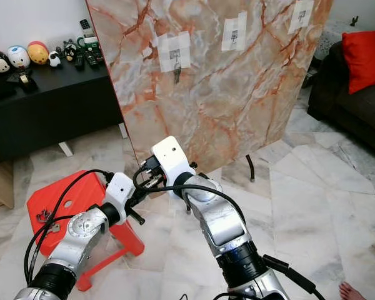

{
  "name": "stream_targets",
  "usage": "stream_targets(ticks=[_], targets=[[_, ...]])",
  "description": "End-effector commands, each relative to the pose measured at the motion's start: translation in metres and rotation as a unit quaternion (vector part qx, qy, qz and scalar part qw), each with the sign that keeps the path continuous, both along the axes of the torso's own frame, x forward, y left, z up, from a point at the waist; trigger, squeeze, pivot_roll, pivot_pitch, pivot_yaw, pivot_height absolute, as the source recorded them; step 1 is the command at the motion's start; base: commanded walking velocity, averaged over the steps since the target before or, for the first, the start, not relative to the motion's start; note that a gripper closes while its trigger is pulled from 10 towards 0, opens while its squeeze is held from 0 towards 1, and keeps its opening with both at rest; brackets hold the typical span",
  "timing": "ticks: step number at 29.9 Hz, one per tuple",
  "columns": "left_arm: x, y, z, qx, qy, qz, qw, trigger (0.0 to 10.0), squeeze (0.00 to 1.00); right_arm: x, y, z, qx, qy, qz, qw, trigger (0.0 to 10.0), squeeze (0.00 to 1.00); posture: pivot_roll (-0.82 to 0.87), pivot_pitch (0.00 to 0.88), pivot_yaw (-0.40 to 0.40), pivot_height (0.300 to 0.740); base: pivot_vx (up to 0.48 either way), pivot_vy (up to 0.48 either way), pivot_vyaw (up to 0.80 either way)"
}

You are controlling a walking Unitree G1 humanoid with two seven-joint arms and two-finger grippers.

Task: Hang keys on a hook

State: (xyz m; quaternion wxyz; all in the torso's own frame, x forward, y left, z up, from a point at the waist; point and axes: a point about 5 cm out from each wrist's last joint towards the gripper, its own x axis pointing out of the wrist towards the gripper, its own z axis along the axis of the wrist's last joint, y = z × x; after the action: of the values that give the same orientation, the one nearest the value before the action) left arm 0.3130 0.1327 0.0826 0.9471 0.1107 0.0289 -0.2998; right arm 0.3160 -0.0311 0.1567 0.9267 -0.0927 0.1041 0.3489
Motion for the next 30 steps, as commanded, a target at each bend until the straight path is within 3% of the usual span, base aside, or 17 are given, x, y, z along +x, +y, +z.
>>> stream_targets(ticks=[1, 9, 10, 12, 13, 14, 17, 18, 19, 20, 30], targets=[[-0.0016, -0.0009, -0.0037, -0.001, 0.008, -0.005, 1.000, 10.0, 0.00, -0.0017, 0.0020, 0.0080, 0.012, -0.014, 0.003, 1.000, 10.0, 0.00, 0.08, 0.048, -0.004, 0.740, 0.000, 0.000, 0.00], [-0.0044, -0.0035, -0.0052, 0.004, 0.014, -0.025, 1.000, 10.0, 0.00, 0.0004, 0.0022, 0.0096, 0.018, -0.018, -0.008, 1.000, 10.0, 0.00, 0.08, 0.048, -0.004, 0.740, 0.000, 0.000, 0.00], [-0.0047, -0.0030, -0.0057, 0.006, 0.014, -0.024, 1.000, 1.6, 0.00, 0.0015, 0.0017, 0.0109, 0.020, -0.020, -0.011, 1.000, 10.0, 0.00, 0.08, 0.048, -0.004, 0.740, 0.000, 0.000, 0.00], [-0.0047, -0.0027, -0.0060, 0.006, 0.014, -0.023, 1.000, 1.6, 0.00, 0.0018, 0.0013, 0.0114, 0.020, -0.021, -0.013, 1.000, 10.0, 0.00, 0.08, 0.048, -0.004, 0.740, 0.000, 0.000, 0.00], [-0.0046, -0.0021, -0.0067, 0.010, 0.015, -0.019, 1.000, 3.3, 0.00, 0.0022, 0.0009, 0.0118, 0.020, -0.021, -0.014, 0.999, 10.0, 0.00, 0.08, 0.051, -0.004, 0.740, 0.000, 0.000, 0.00], [-0.0042, -0.0015, -0.0077, 0.013, 0.018, -0.013, 1.000, 10.0, 0.00, 0.0026, 0.0006, 0.0121, 0.020, -0.022, -0.015, 0.999, 10.0, 0.00, 0.08, 0.050, -0.004, 0.740, 0.000, 0.000, 0.00], [-0.0028, -0.0009, -0.0079, 0.018, 0.014, -0.002, 1.000, 10.0, 0.00, 0.0027, 0.0005, 0.0121, 0.021, -0.023, -0.016, 0.999, 10.0, 0.00, 0.08, 0.051, -0.004, 0.740, 0.000, 0.000, 0.00], [-0.0010, 0.0004, -0.0078, 0.018, 0.013, 0.012, 1.000, 10.0, 0.12, 0.0028, 0.0005, 0.0122, 0.021, -0.023, -0.017, 0.999, 10.0, 0.00, 0.08, 0.052, -0.005, 0.740, 0.000, 0.000, 0.00], [-0.0010, 0.0004, -0.0078, 0.018, 0.013, 0.012, 1.000, 10.0, 0.12, 0.0028, 0.0005, 0.0122, 0.021, -0.023, -0.017, 0.999, 10.0, 0.00, 0.08, 0.052, -0.005, 0.740, 0.000, 0.000, 0.00], [0.0005, 0.0016, -0.0076, 0.015, 0.013, 0.022, 1.000, 10.0, 1.00, 0.0030, 0.0005, 0.0122, 0.021, -0.023, -0.018, 0.999, 10.0, 0.00, 0.08, 0.052, -0.005, 0.740, 0.000, 0.000, 0.00], [0.0043, 0.0054, -0.0064, -0.003, 0.025, 0.046, 0.999, 10.0, 1.00, 0.0077, -0.0034, 0.0118, 0.024, -0.021, -0.047, 0.998, 10.0, 0.00, 0.08, 0.058, -0.007, 0.740, 0.000, 0.000, 0.00]])
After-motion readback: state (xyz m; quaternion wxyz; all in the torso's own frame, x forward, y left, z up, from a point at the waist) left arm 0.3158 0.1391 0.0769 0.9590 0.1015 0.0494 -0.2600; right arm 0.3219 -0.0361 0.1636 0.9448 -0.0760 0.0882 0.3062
